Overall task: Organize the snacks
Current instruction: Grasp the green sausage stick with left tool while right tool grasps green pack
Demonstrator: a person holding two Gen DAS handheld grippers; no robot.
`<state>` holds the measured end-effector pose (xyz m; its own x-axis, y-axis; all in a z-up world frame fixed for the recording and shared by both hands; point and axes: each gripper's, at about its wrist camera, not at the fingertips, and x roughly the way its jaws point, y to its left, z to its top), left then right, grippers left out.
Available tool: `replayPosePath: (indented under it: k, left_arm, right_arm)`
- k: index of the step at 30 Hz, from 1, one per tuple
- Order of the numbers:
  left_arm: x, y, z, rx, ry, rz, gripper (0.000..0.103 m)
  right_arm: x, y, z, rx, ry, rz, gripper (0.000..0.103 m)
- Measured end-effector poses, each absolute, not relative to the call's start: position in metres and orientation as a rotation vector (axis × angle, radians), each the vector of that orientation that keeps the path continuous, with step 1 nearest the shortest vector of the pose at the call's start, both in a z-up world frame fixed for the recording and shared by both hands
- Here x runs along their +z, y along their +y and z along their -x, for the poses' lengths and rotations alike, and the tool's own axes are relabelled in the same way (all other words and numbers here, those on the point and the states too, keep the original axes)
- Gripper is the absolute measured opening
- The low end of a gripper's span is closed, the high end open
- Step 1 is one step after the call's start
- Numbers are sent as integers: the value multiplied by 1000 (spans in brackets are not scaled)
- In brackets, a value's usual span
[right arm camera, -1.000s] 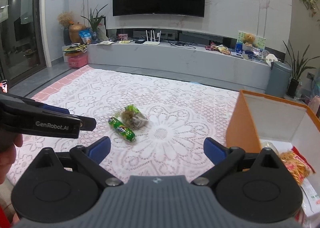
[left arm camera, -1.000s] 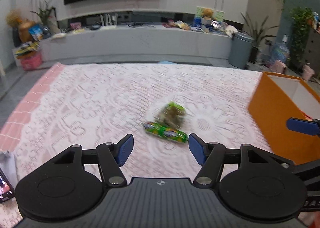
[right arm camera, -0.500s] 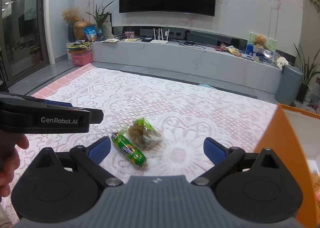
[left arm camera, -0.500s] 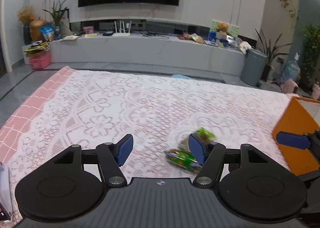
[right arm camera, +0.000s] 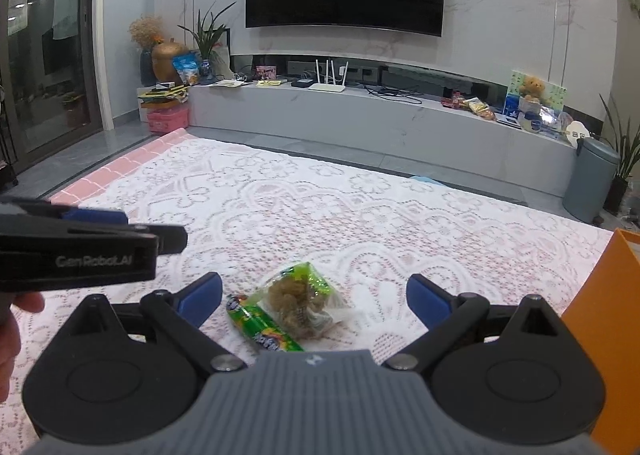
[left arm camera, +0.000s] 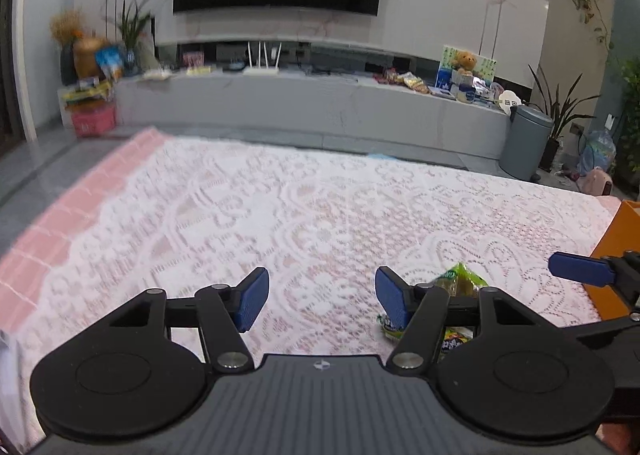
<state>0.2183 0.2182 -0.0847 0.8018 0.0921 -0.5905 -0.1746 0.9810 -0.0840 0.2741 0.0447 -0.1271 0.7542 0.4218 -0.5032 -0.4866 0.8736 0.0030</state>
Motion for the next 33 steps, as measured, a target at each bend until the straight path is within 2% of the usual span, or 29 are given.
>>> replayPosePath:
  k: [2,7,12,15,17,22,25,28,33]
  left_arm:
    - [-90,224,-220,120,641,173,68]
    - [-98,229,-223,117,679,252,64]
    - [-103,227,-225,121,707,241,64]
    - [-105,224,-226,110,715,235,64]
    - [-105,223,-227,100,719,243,64]
    - [-107,224,-228,68,735,302,64]
    - [-106,222,-228,41,746,343,64]
    - [-107,215,-229,22,769,373,64]
    - [-121,207,-237,-27,864,601,51]
  right_arm:
    - [-129,43,-279,505,525,121,94]
    - [-137,45,-290,513,549,119,83]
    - [-152,54,-304,558,613,100,82]
    - [-159,56,-309,564,640,93,68]
    - [-161,54,-309,563,640,91,65]
    - [-155,53,-304,565,626,112,44]
    - [-149,50,-301,535,624,124,37]
    - [-144,35,-302,487,638,66,34]
    - [-136,8,-299,402,660,22,32]
